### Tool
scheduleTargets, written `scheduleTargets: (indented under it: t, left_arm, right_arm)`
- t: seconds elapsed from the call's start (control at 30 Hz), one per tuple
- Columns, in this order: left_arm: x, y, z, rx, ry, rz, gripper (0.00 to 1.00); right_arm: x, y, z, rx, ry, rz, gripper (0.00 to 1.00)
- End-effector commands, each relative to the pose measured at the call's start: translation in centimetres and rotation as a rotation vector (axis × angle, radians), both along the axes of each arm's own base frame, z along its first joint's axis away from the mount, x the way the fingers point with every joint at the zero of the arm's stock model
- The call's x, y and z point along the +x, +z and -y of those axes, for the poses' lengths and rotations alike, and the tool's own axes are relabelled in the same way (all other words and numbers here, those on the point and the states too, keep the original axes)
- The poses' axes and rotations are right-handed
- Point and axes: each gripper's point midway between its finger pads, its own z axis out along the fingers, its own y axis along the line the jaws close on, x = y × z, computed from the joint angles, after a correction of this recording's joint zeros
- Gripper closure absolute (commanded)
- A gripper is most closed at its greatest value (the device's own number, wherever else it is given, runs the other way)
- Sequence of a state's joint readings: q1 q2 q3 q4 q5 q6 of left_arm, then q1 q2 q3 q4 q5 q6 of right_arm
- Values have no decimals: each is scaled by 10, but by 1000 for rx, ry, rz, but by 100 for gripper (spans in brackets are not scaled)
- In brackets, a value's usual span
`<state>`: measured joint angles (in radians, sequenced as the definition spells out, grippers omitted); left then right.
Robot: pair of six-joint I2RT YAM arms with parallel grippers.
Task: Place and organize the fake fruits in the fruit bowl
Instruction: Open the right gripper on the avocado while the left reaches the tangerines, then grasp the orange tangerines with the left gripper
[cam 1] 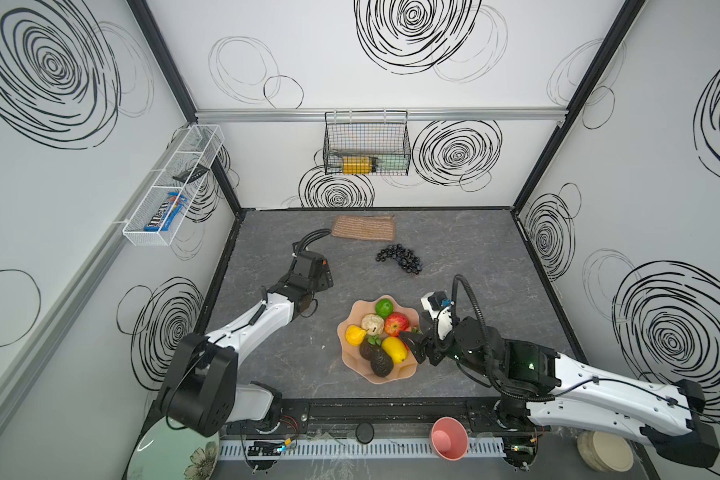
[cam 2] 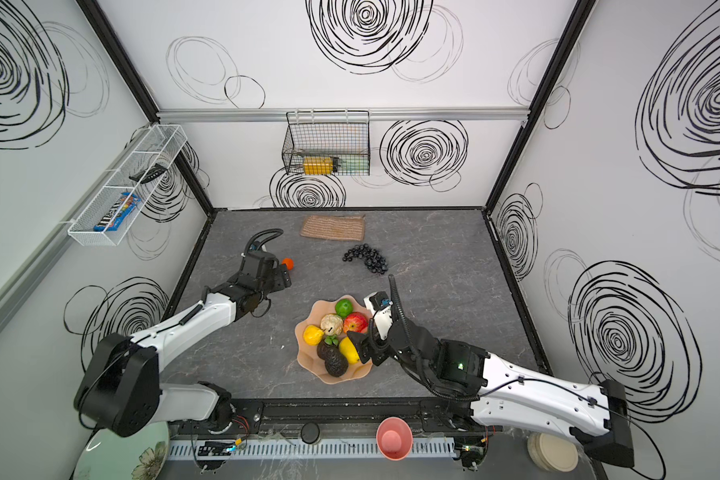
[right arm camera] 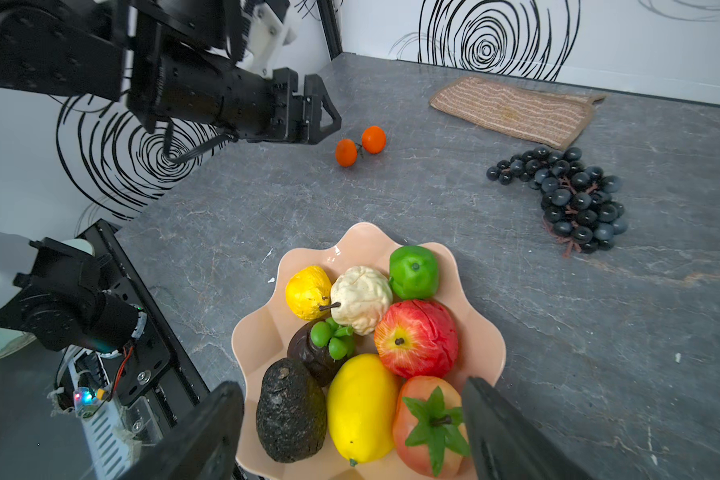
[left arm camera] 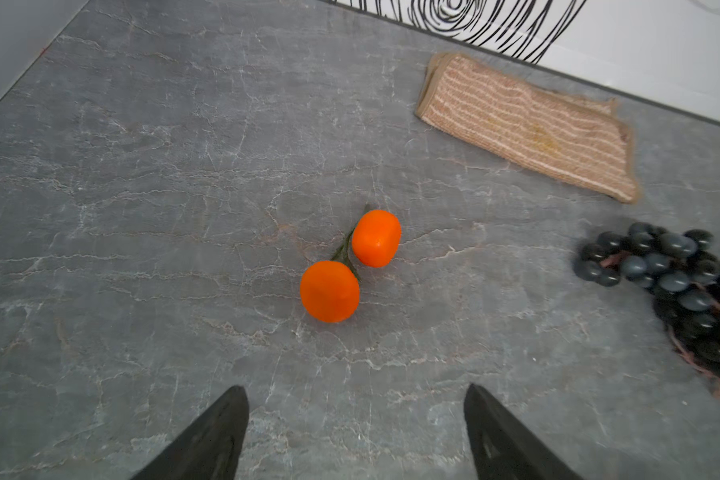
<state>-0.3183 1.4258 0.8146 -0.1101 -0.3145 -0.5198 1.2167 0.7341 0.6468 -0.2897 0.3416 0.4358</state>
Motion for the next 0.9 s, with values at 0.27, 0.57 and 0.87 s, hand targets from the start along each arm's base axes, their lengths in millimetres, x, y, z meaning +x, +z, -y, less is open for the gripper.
scheduleTargets:
  t: [0.27, 0.57, 0.87]
  left_arm:
    - [46, -37, -22, -59, 47, -76, 32]
    - [56, -57, -23, -74, 48, -117, 35]
    - [61, -75, -26, -111, 53, -146, 43]
  right_arm:
    - [-4, -7, 9, 52, 5, -8, 14]
    - [-4, -7, 6, 52, 16, -7, 13]
    - [-4, -7, 2, 47, 23, -13, 13]
